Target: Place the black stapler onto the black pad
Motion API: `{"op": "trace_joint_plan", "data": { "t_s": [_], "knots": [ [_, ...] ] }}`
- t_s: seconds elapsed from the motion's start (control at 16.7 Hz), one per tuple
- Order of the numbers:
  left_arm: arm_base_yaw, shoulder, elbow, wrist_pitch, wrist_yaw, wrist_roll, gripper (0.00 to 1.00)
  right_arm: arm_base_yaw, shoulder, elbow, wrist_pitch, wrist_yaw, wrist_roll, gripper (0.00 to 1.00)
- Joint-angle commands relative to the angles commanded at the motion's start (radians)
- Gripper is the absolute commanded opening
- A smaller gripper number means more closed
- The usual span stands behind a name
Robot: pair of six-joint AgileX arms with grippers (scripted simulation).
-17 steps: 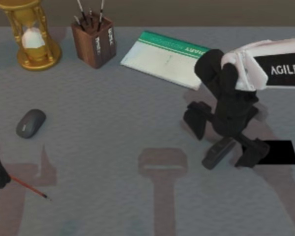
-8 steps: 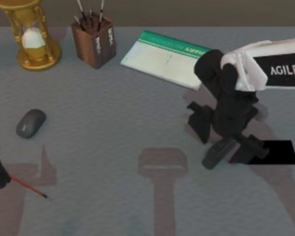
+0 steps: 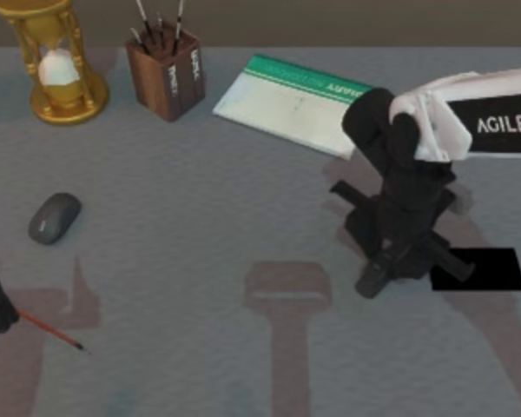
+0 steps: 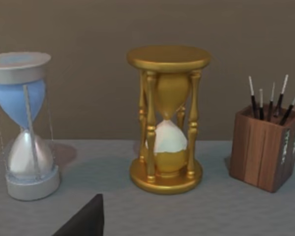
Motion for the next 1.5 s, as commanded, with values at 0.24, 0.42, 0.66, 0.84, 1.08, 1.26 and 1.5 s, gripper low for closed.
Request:
{"op": "trace_joint_plan", "data": {
  "t_s": [0.24,0.42,0.66,0.84,1.08,1.26,1.5],
  "knots": [
    [0.000,0.000,0.000,0.000,0.000,0.000,1.00,0.000,0.000,0.000,0.000,0.000,0.000,0.00],
    [0.000,0.000,0.000,0.000,0.000,0.000,1.00,0.000,0.000,0.000,0.000,0.000,0.000,0.00],
    [0.000,0.000,0.000,0.000,0.000,0.000,1.00,-0.003,-0.015,0.031,-0.041,0.000,0.006,0.00],
    [0.000,0.000,0.000,0.000,0.000,0.000,1.00,-0.002,-0.062,0.105,-0.174,-0.001,0.007,0.00],
    [0.000,0.000,0.000,0.000,0.000,0.000,1.00,0.005,-0.128,0.194,-0.327,-0.001,-0.001,0.00],
    [0.000,0.000,0.000,0.000,0.000,0.000,1.00,0.005,-0.139,0.204,-0.342,-0.001,-0.003,0.00],
    [0.000,0.000,0.000,0.000,0.000,0.000,1.00,0.000,-0.136,0.202,-0.341,-0.004,-0.011,0.00]
  ]
}}
